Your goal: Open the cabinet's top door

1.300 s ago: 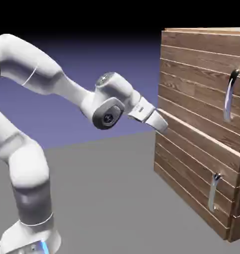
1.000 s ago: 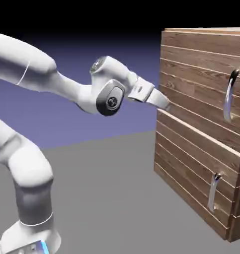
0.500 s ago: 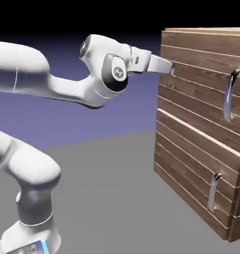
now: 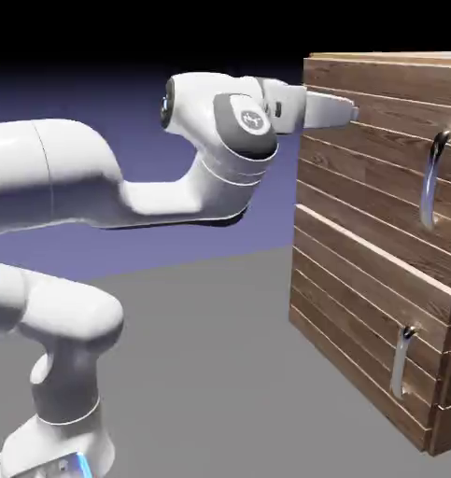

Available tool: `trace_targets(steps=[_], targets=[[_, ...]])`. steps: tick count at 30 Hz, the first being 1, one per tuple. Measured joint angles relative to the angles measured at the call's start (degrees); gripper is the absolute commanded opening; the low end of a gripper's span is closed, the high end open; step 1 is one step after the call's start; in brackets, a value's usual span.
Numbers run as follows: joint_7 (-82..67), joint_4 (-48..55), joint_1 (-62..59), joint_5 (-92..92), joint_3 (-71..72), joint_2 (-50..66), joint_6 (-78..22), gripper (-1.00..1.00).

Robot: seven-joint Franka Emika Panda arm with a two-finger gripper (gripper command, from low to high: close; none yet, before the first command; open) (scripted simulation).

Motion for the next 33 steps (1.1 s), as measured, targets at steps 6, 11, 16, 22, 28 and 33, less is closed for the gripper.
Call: trace_targets(steps=[6,11,16,22,28,33], targets=[[8.68,3.97,6.7,-14.95,-7.61,-3.71,-0.36,0.0],[15.91,7.28,12.29,-27.41,-13.96,-6.8,-0.66,0.0],[23.14,10.59,17.88,-39.87,-20.3,-9.89,-0.96,0.0],[23.55,17.8,27.07,-42.54,-24.47,-9.9,-2.17,0.0],[25.42,12.63,23.13,-43.73,-21.61,-10.83,-6.98,-1.0],[28.48,2.25,14.05,-43.84,-15.72,-12.07,-14.65,-1.0]])
